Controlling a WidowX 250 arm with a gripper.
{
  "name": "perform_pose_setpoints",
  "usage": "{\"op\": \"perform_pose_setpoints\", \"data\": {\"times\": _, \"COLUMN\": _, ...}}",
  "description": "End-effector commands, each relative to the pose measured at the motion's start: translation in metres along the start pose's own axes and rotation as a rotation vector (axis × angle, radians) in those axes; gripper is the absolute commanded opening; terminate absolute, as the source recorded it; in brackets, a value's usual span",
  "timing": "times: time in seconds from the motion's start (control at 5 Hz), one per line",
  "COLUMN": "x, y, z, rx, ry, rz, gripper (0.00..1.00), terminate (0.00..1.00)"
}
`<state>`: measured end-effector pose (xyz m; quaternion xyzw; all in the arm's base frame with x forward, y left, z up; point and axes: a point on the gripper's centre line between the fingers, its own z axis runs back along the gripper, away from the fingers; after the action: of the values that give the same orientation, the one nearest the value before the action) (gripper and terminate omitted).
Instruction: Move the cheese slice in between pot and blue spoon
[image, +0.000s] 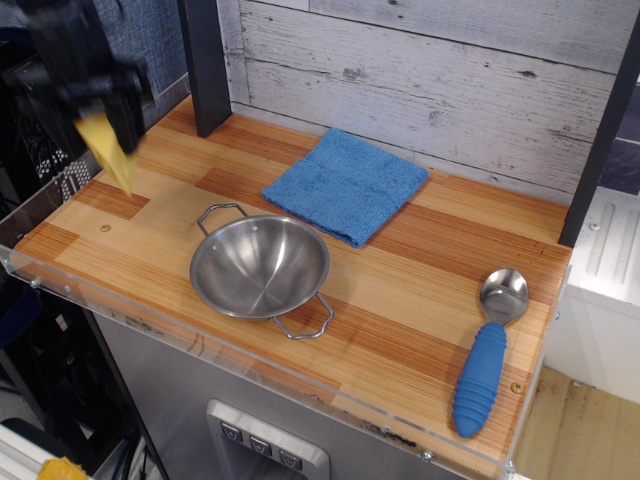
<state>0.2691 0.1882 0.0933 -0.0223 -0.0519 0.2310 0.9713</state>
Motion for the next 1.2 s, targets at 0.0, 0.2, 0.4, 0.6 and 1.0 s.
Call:
{"op": "perform_pose_setpoints", "data": {"times": 0.0, "x": -0.045, "y": -0.066, "z": 0.09, "rx": -0.124, "ry": -0.169, "rz": -0.243, "gripper": 0.0, "terminate": 0.0}}
{"op": "perform_pose_setpoints", "data": {"times": 0.2, "x": -0.061, "y": -0.113, "z": 0.085, "rx": -0.162, "ry": -0.17, "rz": -0.406, "gripper": 0.0, "terminate": 0.0}}
{"op": "perform_pose_setpoints", "data": {"times": 0.4, "x": -0.077, "y": -0.16, "z": 0.063, "rx": -0.132, "ry": -0.121, "rz": -0.476, "gripper": 0.0, "terminate": 0.0}}
{"op": "perform_pose_setpoints", "data": {"times": 0.6, "x": -0.096, "y": -0.205, "z": 0.039, "rx": -0.096, "ry": -0.096, "rz": -0.468, "gripper": 0.0, "terminate": 0.0}}
{"op": "perform_pose_setpoints", "data": {"times": 1.0, "x": -0.101, "y": -0.229, "z": -0.005, "rx": -0.082, "ry": -0.159, "rz": -0.164, "gripper": 0.0, "terminate": 0.0}}
